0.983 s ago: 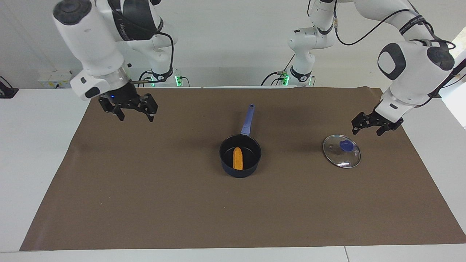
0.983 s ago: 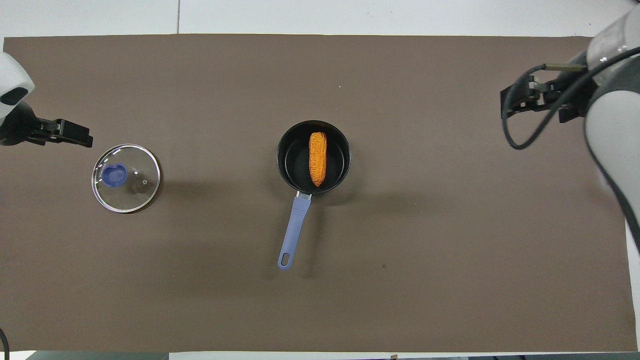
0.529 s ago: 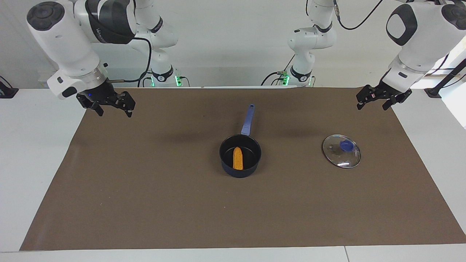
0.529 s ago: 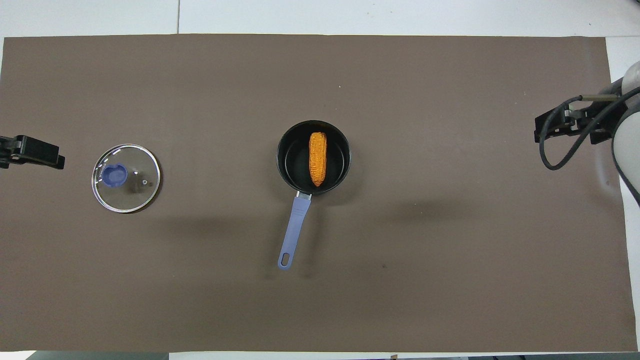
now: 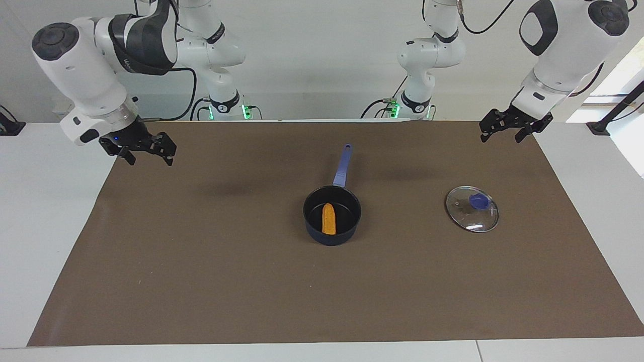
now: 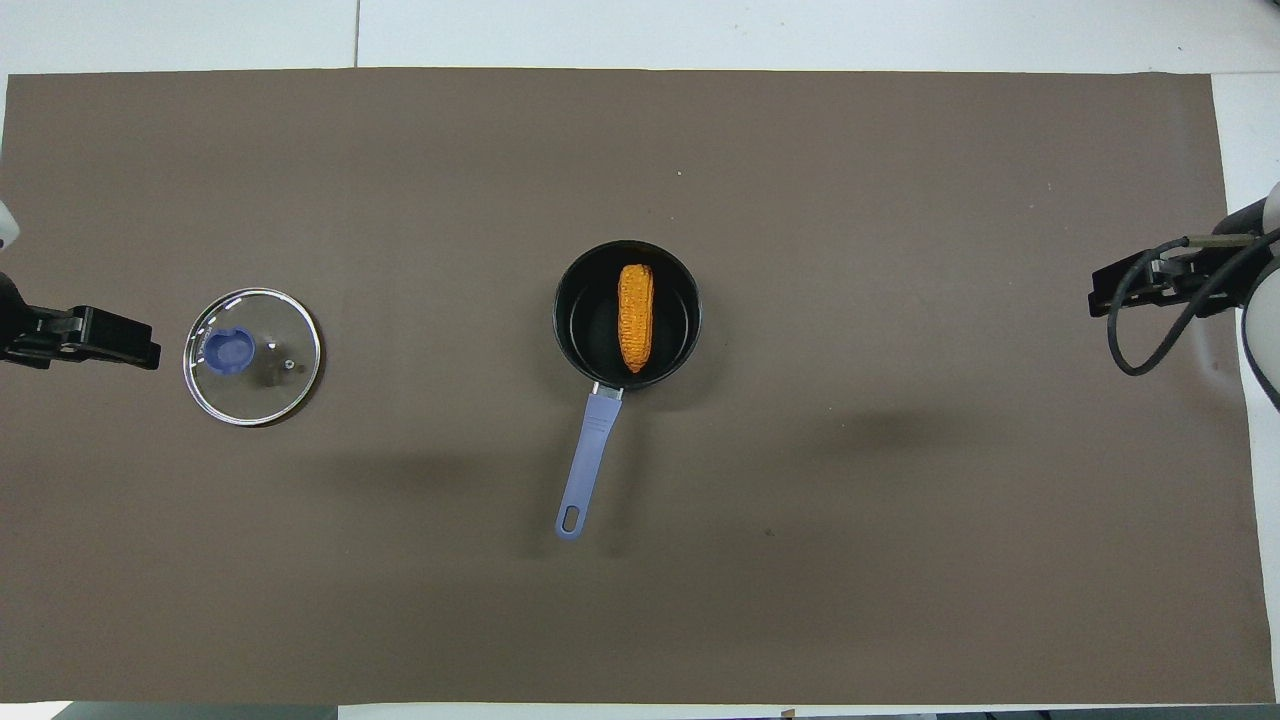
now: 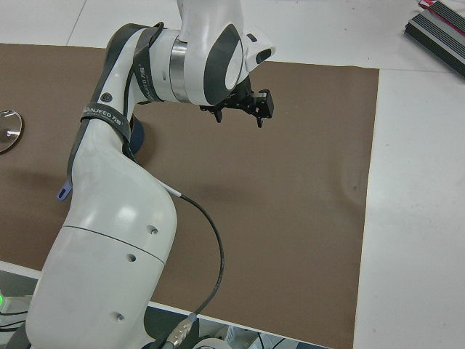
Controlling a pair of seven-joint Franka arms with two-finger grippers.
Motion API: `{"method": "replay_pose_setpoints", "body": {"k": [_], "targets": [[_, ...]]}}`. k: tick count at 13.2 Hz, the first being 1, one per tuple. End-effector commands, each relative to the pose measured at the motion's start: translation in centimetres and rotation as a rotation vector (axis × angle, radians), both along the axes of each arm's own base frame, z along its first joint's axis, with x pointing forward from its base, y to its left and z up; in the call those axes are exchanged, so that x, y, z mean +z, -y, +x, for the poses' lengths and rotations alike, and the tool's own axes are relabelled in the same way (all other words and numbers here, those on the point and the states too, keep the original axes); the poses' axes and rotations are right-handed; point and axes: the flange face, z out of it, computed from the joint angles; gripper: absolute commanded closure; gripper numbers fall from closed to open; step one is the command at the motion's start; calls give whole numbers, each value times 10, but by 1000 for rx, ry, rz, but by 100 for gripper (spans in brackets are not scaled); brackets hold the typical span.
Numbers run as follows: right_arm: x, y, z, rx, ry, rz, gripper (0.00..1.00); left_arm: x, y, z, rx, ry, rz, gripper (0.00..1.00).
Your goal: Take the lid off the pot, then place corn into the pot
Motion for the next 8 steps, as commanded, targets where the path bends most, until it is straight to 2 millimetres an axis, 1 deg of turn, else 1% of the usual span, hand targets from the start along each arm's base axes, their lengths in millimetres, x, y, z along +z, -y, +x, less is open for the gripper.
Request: {"method": "replay_pose_setpoints", "body": {"k": [1, 3, 4, 5, 7, 8], "targets": [[3, 4, -8, 24, 1, 15, 0, 17, 14, -1, -6, 18, 7, 0], [6, 9, -11, 11, -4, 19, 0, 19, 15, -4, -10, 7, 7, 0], [14, 8, -12, 9, 14, 16, 0, 19, 15, -4, -10, 7, 9, 0], [17, 9, -12, 6, 26, 14, 0, 19, 16, -4, -11, 9, 7, 0], [22, 18, -13, -6, 34, 14, 0, 19, 15, -5, -9, 9, 6, 0], [27, 17, -14, 0, 35, 14, 0, 18, 16, -5, -12, 5, 6, 0]]}}
